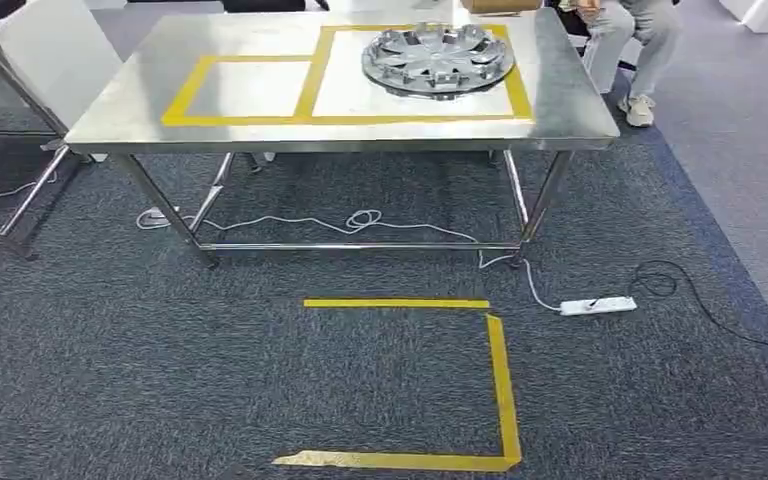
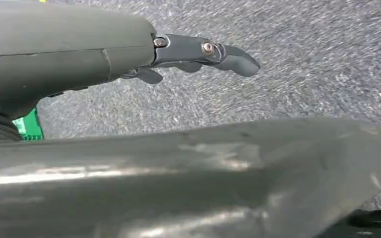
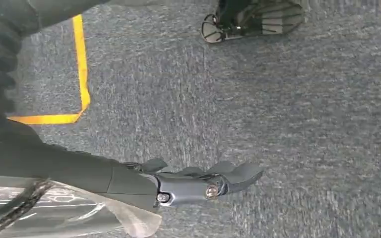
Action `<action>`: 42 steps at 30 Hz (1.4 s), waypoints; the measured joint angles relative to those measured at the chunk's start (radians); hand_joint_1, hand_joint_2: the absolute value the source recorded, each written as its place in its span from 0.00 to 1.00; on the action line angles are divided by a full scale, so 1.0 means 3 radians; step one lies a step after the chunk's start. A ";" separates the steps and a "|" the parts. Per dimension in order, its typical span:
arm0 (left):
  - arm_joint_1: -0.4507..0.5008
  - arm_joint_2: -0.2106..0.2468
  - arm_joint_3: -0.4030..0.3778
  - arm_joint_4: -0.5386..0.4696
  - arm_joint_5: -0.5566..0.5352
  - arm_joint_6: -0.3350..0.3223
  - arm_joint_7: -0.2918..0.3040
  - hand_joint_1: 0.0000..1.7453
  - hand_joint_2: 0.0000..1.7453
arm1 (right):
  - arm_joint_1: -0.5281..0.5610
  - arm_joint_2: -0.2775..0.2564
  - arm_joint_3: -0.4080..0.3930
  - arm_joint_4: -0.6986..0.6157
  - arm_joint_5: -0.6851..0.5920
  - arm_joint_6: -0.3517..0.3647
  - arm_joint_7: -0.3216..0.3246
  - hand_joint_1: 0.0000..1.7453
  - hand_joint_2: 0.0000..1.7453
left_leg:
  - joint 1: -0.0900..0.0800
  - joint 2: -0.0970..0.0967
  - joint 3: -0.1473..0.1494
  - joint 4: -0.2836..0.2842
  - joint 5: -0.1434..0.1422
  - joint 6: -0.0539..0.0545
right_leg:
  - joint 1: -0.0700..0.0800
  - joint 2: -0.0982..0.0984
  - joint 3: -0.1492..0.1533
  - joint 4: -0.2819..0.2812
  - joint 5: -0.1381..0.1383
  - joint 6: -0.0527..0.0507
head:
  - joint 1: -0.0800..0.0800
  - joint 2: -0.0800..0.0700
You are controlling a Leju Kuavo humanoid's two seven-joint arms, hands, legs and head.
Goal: Take the parts from the cabinet and place them on the table.
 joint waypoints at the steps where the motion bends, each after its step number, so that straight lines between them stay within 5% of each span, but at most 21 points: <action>1: -0.0001 0.0001 0.0000 0.0000 0.0000 0.0001 -0.0001 0.00 0.00 | -0.0002 0.0000 0.0000 0.0000 0.0000 0.0000 0.0000 0.00 1.00 | -0.0001 0.0000 0.0125 -0.0235 0.0098 0.0014 | 0.0000 0.0000 0.0001 0.0003 0.0002 0.0004 | -0.0001 0.0000; 2: -0.0005 0.0004 0.0000 0.0000 -0.0006 0.0011 -0.0017 0.00 0.00 | -0.0005 0.0001 0.0000 0.0001 0.0000 -0.0001 0.0000 0.00 0.00 | -0.0010 -0.0004 0.0262 -0.0519 0.0128 0.0048 | 0.0001 0.0000 -0.0009 0.0005 0.0008 0.0018 | 0.0002 0.0000; 6: 0.0003 0.0003 -0.0001 0.0000 -0.0032 0.0023 -0.0048 0.00 0.00 | -0.0007 0.0001 0.0001 0.0003 0.0009 -0.0016 0.0011 0.00 0.00 | -0.0040 -0.0006 0.0230 -0.0578 0.0148 0.0089 | 0.0003 -0.0001 -0.0048 -0.0006 0.0053 0.0110 | 0.0005 0.0000; 7: 0.0008 -0.0001 -0.0001 0.0000 -0.0034 0.0024 -0.0051 0.00 0.00 | -0.0008 -0.0001 0.0001 0.0003 0.0013 -0.0022 0.0015 0.00 0.00 | -0.0027 -0.0005 0.0238 -0.0616 0.0169 0.0060 | 0.0012 -0.0002 -0.0054 0.0003 0.0009 0.0055 | 0.0002 0.0000; 8: 0.0004 0.0004 -0.0001 0.0000 -0.0039 0.0036 -0.0053 0.00 0.00 | -0.0008 -0.0001 0.0003 0.0003 0.0014 -0.0038 0.0015 0.00 0.00 | -0.0028 -0.0007 0.0232 -0.0615 0.0176 0.0055 | 0.0012 -0.0002 -0.0073 -0.0016 0.0035 -0.0065 | 0.0010 0.0000; 10: -0.0001 -0.0004 -0.0001 0.0000 -0.0043 0.0041 -0.0060 0.00 0.00 | -0.0007 -0.0001 0.0008 0.0003 0.0020 -0.0037 0.0025 0.00 0.00 | -0.0041 -0.0006 0.0218 -0.0613 0.0182 0.0069 | 0.0002 0.0000 -0.0097 -0.0031 0.0056 -0.0004 | 0.0011 0.0000; 16: -0.0002 -0.0017 -0.0001 0.0000 -0.0072 0.0043 -0.0060 0.00 0.00 | 0.0000 -0.0004 0.0028 0.0003 0.0017 -0.0070 0.0051 0.00 0.00 | -0.0057 -0.0004 0.0191 -0.0598 0.0206 0.0116 | -0.0014 0.0008 -0.0076 -0.0054 0.0127 0.0102 | 0.0009 0.0000; 31: 0.0024 -0.0064 -0.0005 0.0000 -0.0156 0.0071 -0.0058 0.00 0.00 | 0.0045 -0.0010 0.0053 0.0001 -0.0022 -0.0066 0.0008 0.00 0.00 | -0.0061 -0.0005 0.0165 -0.0595 0.0219 0.0116 | -0.0019 0.0007 -0.0103 -0.0042 0.0132 0.0120 | 0.0008 0.0000; 36: 0.0024 -0.0064 -0.0005 0.0000 -0.0160 0.0070 -0.0058 0.00 0.00 | 0.0047 -0.0010 0.0053 0.0001 -0.0043 -0.0036 0.0011 0.00 0.00 | -0.0078 -0.0004 0.0154 -0.0575 0.0231 0.0157 | -0.0033 0.0008 -0.0105 -0.0061 0.0167 0.0174 | 0.0006 0.0000; 37: 0.0024 -0.0067 -0.0005 0.0000 -0.0162 0.0070 -0.0058 0.00 0.00 | 0.0046 -0.0010 0.0053 0.0001 -0.0042 -0.0037 0.0015 0.00 0.00 | -0.0046 0.0007 0.0171 -0.0637 0.0273 0.0181 | -0.0025 0.0013 -0.0109 -0.0054 0.0160 0.0185 | 0.0008 0.0000; 39: 0.0022 -0.0074 -0.0005 0.0000 -0.0165 0.0071 -0.0059 0.00 0.00 | 0.0051 -0.0013 0.0053 0.0001 -0.0042 -0.0037 0.0020 0.00 0.00 | -0.0033 0.0041 0.0167 -0.0670 0.0304 0.0210 | -0.0023 0.0018 -0.0220 0.0159 -0.0046 0.0186 | 0.0028 0.0000; 42: 0.0031 -0.0085 -0.0005 0.0000 -0.0165 0.0070 -0.0058 0.00 0.00 | 0.0058 -0.0014 0.0053 0.0001 -0.0043 -0.0037 0.0022 0.00 0.00 | -0.0038 0.0099 0.0130 -0.0664 0.0314 0.0207 | -0.0029 0.0017 -0.0541 0.0964 -0.0429 0.0209 | 0.0039 0.0000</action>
